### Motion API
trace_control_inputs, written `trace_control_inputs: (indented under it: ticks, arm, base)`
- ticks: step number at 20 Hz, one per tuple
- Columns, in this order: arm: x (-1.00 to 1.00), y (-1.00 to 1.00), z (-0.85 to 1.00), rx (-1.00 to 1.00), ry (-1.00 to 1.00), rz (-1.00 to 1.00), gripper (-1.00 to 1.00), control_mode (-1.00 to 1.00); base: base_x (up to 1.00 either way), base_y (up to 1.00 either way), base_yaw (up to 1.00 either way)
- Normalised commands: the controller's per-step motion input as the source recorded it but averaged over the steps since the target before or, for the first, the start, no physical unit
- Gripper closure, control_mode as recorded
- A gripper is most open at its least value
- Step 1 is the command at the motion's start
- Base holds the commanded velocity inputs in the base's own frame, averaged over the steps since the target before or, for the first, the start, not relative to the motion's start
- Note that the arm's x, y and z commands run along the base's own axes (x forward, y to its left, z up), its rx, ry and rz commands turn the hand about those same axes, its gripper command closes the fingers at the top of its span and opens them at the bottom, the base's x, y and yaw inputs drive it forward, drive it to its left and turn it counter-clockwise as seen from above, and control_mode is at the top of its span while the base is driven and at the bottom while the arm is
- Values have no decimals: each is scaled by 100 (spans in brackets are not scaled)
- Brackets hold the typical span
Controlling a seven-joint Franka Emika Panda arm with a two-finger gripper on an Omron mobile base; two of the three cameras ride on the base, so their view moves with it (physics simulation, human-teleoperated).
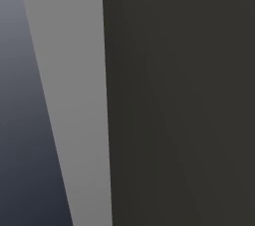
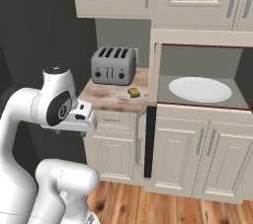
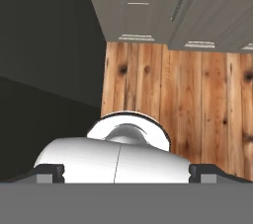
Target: Place the sponge inside the microwave to prepare for sanitizing.
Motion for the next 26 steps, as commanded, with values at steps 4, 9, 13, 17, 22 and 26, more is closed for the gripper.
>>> trace_control_inputs:
  ticks: [4,9,13,17,22,26]
  arm:
    - [0,0,0,0,0,0,-100,100]
    - [0,0,0,0,0,0,-100,100]
    - [0,0,0,0,0,0,-100,100]
    - [0,0,0,0,0,0,-100,100]
    - [0,0,0,0,0,0,-100,100]
    - [0,0,0,0,0,0,-100,100]
  base:
    - [15,10,0]
    - [57,0,1]
    - [62,0,2]
    - [57,0,1]
    - [4,-20,0]
    - [0,-34,0]
